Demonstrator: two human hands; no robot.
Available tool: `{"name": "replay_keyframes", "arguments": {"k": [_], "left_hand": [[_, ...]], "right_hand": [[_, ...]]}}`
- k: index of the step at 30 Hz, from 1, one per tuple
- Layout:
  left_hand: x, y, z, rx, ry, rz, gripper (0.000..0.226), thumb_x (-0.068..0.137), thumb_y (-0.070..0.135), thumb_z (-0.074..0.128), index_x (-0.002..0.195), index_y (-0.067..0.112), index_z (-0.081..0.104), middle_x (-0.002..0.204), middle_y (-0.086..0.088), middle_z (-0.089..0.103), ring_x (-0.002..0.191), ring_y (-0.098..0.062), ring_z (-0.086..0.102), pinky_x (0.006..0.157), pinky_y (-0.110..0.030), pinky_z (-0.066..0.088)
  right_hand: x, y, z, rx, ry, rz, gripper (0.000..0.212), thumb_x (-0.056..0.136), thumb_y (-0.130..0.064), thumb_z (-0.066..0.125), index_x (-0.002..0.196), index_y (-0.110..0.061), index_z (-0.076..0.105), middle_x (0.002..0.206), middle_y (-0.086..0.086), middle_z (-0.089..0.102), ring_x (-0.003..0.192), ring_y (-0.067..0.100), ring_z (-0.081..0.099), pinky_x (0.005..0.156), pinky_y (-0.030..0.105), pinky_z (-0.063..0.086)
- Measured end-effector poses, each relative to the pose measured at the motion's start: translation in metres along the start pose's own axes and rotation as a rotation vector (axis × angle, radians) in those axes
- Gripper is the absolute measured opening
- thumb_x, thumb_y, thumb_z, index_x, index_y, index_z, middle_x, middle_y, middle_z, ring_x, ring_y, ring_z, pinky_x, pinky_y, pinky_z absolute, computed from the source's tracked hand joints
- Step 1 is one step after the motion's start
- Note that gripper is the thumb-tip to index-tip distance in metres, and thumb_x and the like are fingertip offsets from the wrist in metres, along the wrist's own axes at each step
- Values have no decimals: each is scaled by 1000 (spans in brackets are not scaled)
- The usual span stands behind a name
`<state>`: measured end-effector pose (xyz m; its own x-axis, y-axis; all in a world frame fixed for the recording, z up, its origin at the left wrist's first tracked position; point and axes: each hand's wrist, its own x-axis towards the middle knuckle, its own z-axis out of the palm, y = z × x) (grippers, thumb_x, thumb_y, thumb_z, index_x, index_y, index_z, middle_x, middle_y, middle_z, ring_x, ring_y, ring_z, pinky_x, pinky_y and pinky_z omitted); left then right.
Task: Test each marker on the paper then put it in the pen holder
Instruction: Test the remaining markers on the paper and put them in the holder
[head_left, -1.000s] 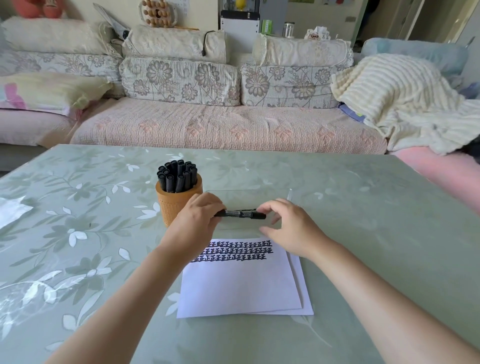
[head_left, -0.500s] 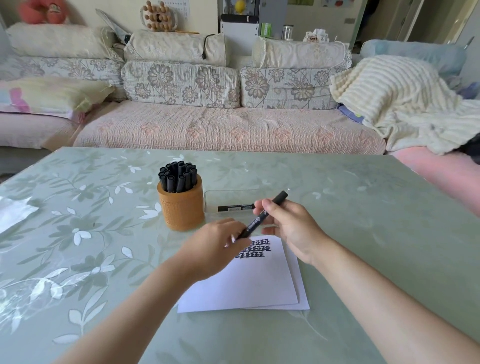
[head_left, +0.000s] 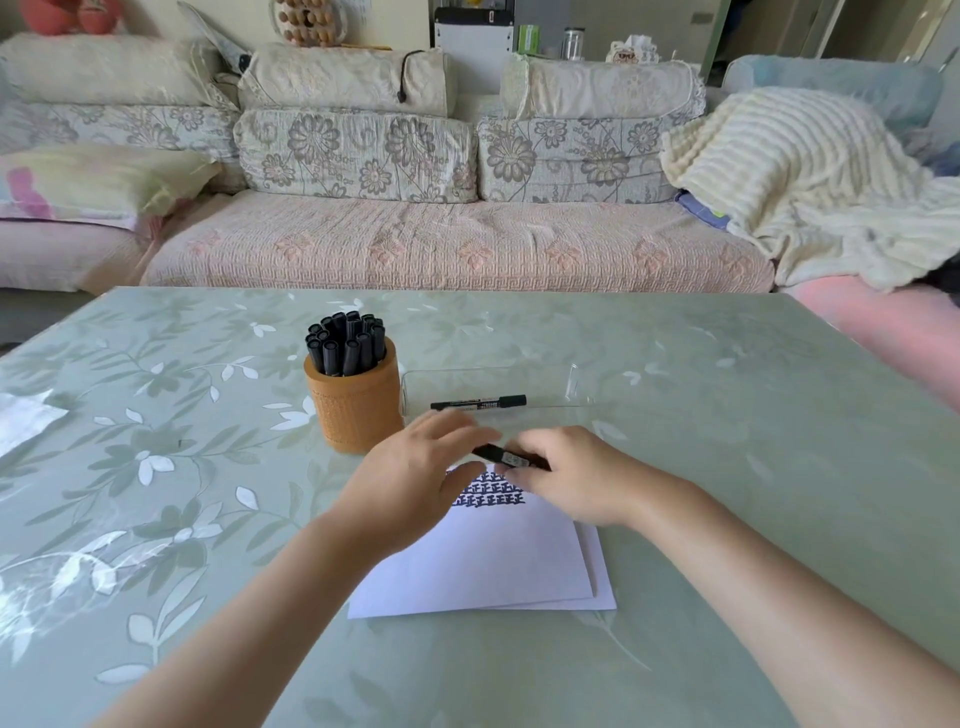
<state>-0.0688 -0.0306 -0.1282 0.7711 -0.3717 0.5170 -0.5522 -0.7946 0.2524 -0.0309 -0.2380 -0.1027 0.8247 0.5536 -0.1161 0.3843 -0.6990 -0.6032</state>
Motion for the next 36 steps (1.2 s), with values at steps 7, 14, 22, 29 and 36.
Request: {"name": "replay_keyframes", "arguments": {"k": [7,14,22,29,36], "left_hand": [[-4,-8,2,60,-91,33,24,90,45,54,103,28,64,86,13,60,77,-11,58,57,-30,50],[-6,-10,4,63,-140,1,37,95,50,35,90,24,63,74,11,54,66,-11,52,51,-28,42],[-4,-12,-5,-209,-279,-240,21,97,37,50,88,25,65,70,7,59,68,-14,52,62,-32,43],[-10,-24,-13,-76,-217,-76,32,94,52,42,99,31,66,76,15,58,73,-6,54,60,-20,42],[-18,-26,-27,-165,-352,-291,26,98,35,49,73,31,57,66,7,56,63,-10,49,57,-21,38]], "right_hand": [[-4,4,-2,-129,-28,-30,19,101,-48,44,87,-39,55,68,-12,52,66,1,48,60,25,35],[0,8,10,-274,66,-144,24,102,-41,45,93,-23,59,70,-8,51,73,18,49,62,27,36],[3,9,11,-589,412,-479,11,87,-33,67,92,-23,68,63,-6,46,56,15,40,48,22,19],[4,2,17,-266,186,-276,22,101,-40,48,85,-28,57,58,-9,45,60,11,45,54,23,30],[9,2,24,-479,379,-445,17,90,-37,58,98,-28,70,69,-10,53,63,14,50,50,25,31]]}}
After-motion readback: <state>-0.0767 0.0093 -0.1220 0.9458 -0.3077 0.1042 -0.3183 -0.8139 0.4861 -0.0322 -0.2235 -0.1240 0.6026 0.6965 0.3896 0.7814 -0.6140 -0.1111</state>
